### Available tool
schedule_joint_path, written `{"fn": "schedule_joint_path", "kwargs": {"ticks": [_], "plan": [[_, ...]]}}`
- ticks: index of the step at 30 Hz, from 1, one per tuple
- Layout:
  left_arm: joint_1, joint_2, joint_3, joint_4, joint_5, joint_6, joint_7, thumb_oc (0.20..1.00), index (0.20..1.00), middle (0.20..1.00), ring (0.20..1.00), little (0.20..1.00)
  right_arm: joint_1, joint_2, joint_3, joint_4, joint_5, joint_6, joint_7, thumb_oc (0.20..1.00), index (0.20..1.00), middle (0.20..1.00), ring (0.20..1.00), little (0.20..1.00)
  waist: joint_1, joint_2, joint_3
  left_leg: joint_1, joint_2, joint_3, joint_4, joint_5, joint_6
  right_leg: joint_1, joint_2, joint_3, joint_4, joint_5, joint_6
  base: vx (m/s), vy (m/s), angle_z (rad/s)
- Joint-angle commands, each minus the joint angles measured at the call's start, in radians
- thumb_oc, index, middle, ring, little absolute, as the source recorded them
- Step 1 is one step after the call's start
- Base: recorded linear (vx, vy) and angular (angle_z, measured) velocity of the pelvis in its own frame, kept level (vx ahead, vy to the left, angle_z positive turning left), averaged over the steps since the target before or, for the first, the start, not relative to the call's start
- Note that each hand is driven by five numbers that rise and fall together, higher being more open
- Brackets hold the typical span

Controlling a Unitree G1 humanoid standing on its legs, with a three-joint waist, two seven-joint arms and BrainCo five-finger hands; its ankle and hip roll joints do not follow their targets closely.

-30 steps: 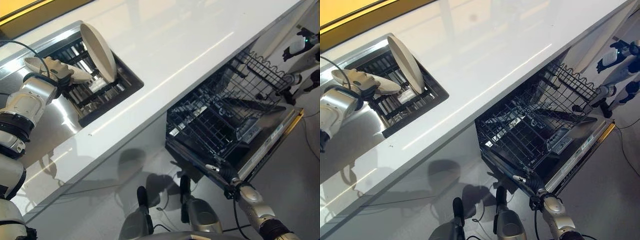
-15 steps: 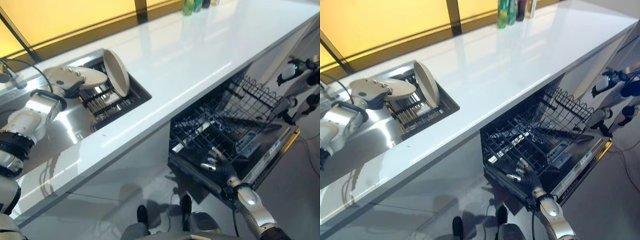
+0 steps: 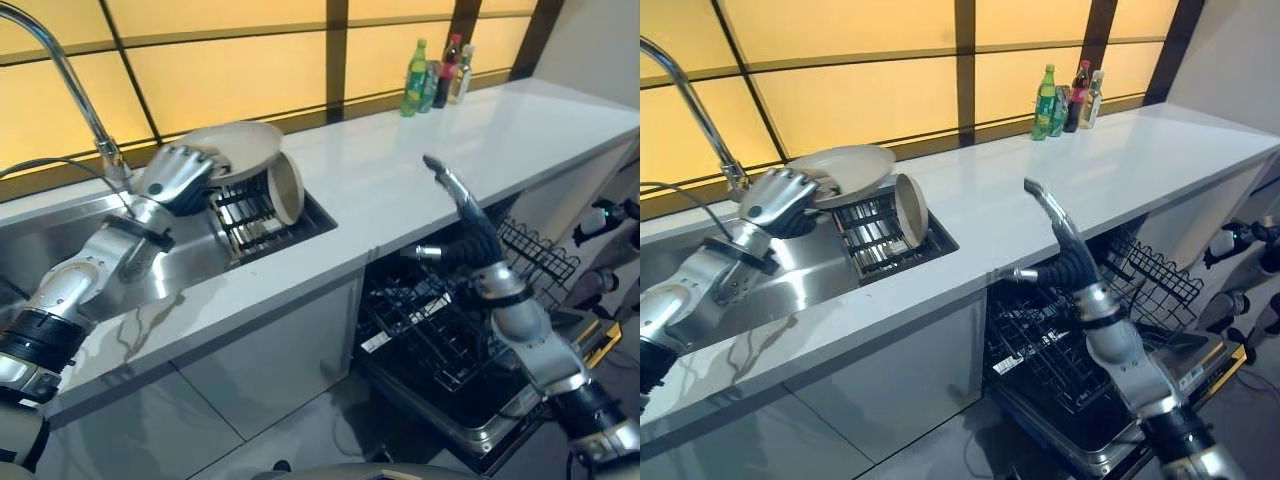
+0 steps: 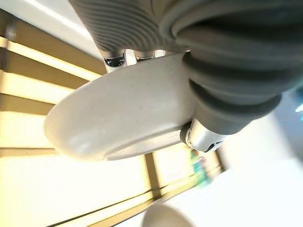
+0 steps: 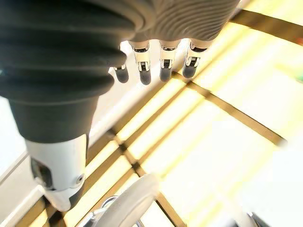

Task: Pick up plates and place into dishwasher.

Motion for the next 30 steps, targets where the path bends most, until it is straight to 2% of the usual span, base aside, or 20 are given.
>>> {"fn": "schedule_joint_path", "kwargs": {"ticks": [1, 5, 11, 17, 19, 25, 26, 27, 30], "plan": [[-0.121, -0.028, 0.056, -0.054, -0.156, -0.088, -0.053, 0.2, 0.2, 0.2, 0.2, 0.2, -0.173, -0.119, 0.019, -0.051, -0.073, 0.056, -0.053, 1.0, 1.0, 1.0, 1.0, 1.0, 0.032, 0.02, 0.017, 0.039, -0.034, 0.022, 0.01, -0.161, 0.015, 0.081, -0.062, -0.013, 0.01, -0.168, 0.116, -0.01, -0.058, 0.0], [-0.177, -0.059, 0.003, -0.103, -0.304, -0.14, -0.166, 0.2, 0.2, 0.2, 0.2, 0.2, -0.316, -0.174, 0.093, 0.001, -0.09, 0.114, -0.025, 1.0, 1.0, 1.0, 1.0, 1.0, 0.046, 0.008, 0.004, 0.046, -0.033, 0.01, 0.01, -0.163, 0.013, 0.092, -0.058, -0.02, 0.01, -0.172, 0.113, 0.0, -0.051, 0.03], [-0.257, -0.083, -0.079, -0.121, -0.472, -0.205, -0.28, 0.2, 0.2, 0.2, 0.2, 0.2, -0.474, -0.216, 0.218, 0.103, -0.138, 0.142, 0.004, 1.0, 1.0, 1.0, 1.0, 1.0, 0.063, -0.002, -0.015, 0.047, -0.03, 0.004, 0.01, -0.16, 0.011, 0.097, -0.057, -0.03, 0.01, -0.173, 0.112, 0.02, -0.023, 0.08], [-0.319, -0.087, -0.139, -0.125, -0.532, -0.224, -0.336, 0.2, 0.2, 0.2, 0.2, 0.2, -0.567, -0.228, 0.306, 0.166, -0.136, 0.159, 0.025, 1.0, 1.0, 1.0, 1.0, 1.0, 0.071, -0.007, -0.025, 0.047, -0.03, 0.0, 0.01, -0.158, 0.013, 0.099, -0.056, -0.033, 0.01, -0.172, 0.11, 0.03, -0.008, 0.03], [-0.338, -0.09, -0.157, -0.124, -0.542, -0.231, -0.342, 0.2, 0.2, 0.2, 0.2, 0.2, -0.592, -0.22, 0.329, 0.187, -0.121, 0.142, 0.058, 1.0, 1.0, 1.0, 1.0, 1.0, 0.074, -0.01, -0.028, 0.045, -0.033, -0.005, 0.01, -0.157, 0.015, 0.098, -0.056, -0.033, 0.01, -0.172, 0.109, 0.04, -0.009, 0.01], [-0.383, -0.088, -0.199, -0.132, -0.563, -0.241, -0.367, 0.2, 0.2, 0.2, 0.2, 0.2, -0.648, -0.212, 0.398, 0.218, -0.041, 0.161, 0.15, 1.0, 1.0, 1.0, 1.0, 1.0, 0.082, -0.013, -0.034, 0.044, -0.036, -0.012, 0.01, -0.155, 0.016, 0.099, -0.058, -0.035, 0.01, -0.171, 0.107, 0.04, -0.004, 0.01], [-0.387, -0.088, -0.204, -0.13, -0.565, -0.242, -0.369, 0.2, 0.2, 0.2, 0.2, 0.2, -0.654, -0.206, 0.404, 0.227, -0.026, 0.157, 0.17, 0.818, 0.818, 0.818, 0.818, 0.818, 0.083, -0.014, -0.034, 0.044, -0.037, -0.012, 0.01, -0.154, 0.017, 0.1, -0.058, -0.035, 0.01, -0.171, 0.107, 0.04, 0.001, 0.04], [-0.392, -0.086, -0.207, -0.13, -0.57, -0.242, -0.374, 0.2, 0.2, 0.2, 0.2, 0.2, -0.662, -0.204, 0.411, 0.234, -0.006, 0.154, 0.201, 0.2, 0.2, 0.2, 0.2, 0.2, 0.085, -0.014, -0.035, 0.045, -0.037, -0.012, 0.01, -0.155, 0.017, 0.101, -0.059, -0.036, 0.01, -0.171, 0.107, 0.04, 0.004, 0.05], [-0.393, -0.081, -0.207, -0.134, -0.574, -0.238, -0.373, 0.2, 0.2, 0.2, 0.2, 0.2, -0.667, -0.203, 0.425, 0.238, 0.043, 0.149, 0.229, 0.2, 0.2, 0.2, 0.2, 0.2, 0.087, -0.014, -0.036, 0.046, -0.037, -0.014, 0.01, -0.155, 0.018, 0.103, -0.059, -0.037, 0.01, -0.171, 0.106, 0.03, 0.008, 0.05]]}}
